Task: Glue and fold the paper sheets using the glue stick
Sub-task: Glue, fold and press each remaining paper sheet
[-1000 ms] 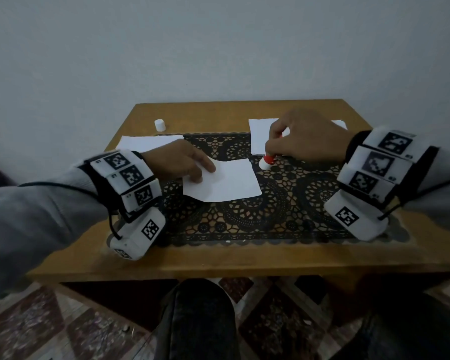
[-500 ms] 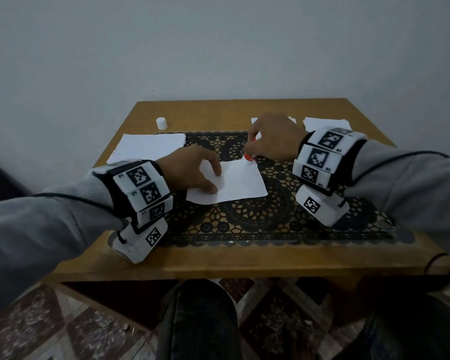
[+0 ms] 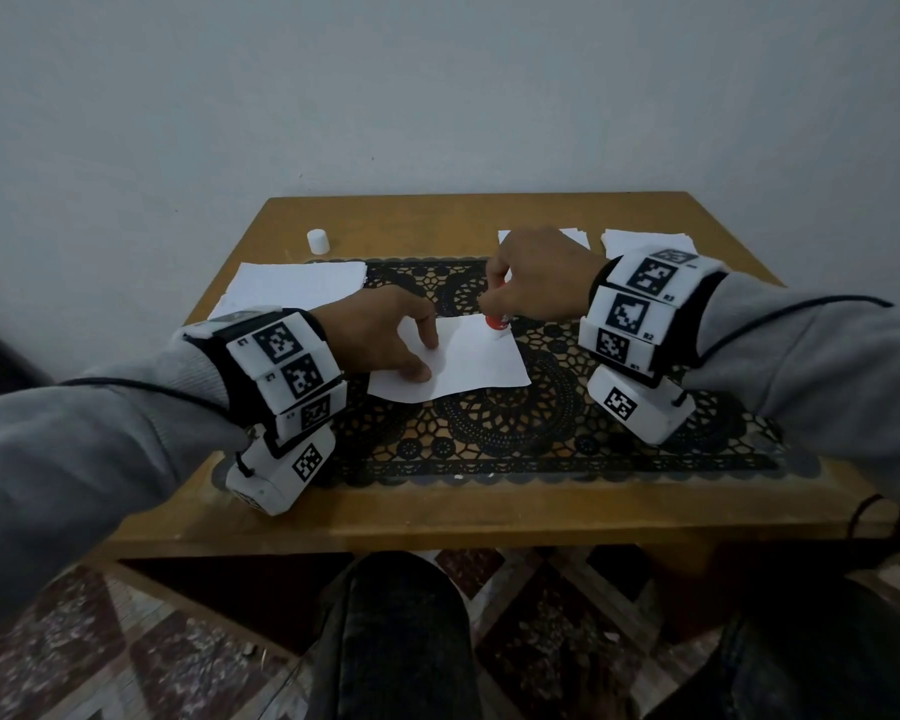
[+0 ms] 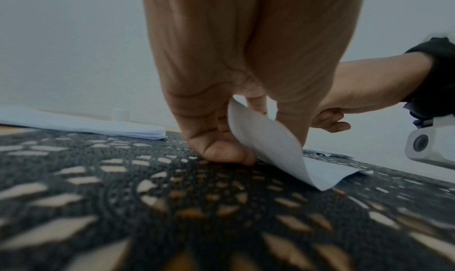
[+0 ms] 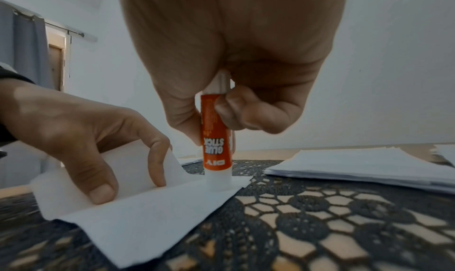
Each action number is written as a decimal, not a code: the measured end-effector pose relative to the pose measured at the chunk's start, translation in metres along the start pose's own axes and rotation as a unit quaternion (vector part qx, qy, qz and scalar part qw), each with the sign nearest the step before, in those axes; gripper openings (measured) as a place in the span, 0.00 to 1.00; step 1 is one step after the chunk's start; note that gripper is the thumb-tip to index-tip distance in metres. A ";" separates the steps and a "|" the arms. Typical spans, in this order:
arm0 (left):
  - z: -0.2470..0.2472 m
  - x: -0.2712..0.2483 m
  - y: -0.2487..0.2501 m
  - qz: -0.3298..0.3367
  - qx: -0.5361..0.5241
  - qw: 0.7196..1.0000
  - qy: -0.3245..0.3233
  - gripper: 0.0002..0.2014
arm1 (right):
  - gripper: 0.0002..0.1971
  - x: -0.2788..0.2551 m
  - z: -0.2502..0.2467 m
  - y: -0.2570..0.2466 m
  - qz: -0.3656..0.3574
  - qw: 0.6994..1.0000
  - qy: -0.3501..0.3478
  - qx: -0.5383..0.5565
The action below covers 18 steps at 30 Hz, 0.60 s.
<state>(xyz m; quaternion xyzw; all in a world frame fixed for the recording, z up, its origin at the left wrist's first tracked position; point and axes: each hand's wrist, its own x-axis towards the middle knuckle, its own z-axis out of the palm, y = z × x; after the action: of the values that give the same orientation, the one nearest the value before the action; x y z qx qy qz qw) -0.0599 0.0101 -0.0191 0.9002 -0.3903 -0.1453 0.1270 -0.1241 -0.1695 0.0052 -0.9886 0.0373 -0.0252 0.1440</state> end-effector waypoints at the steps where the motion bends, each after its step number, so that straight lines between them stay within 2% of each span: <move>1: 0.000 0.000 0.000 0.000 0.000 1.000 0.000 0.15 | 0.14 -0.002 0.000 0.000 0.001 1.000 -0.005 0.004; 15: -0.001 -0.003 0.002 0.000 -0.008 1.000 0.001 0.14 | 0.14 -0.038 -0.006 0.002 -0.037 0.995 -0.093 0.014; 18: -0.001 -0.007 0.005 0.000 -0.004 1.000 0.003 0.15 | 0.10 -0.043 -0.018 0.004 -0.031 0.987 -0.156 0.022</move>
<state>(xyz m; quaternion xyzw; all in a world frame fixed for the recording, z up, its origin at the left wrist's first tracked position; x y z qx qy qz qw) -0.0673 0.0121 -0.0152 0.9002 -0.3891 -0.1440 0.1323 -0.1678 -0.1748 0.0195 -0.9776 -0.0167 0.1241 0.1690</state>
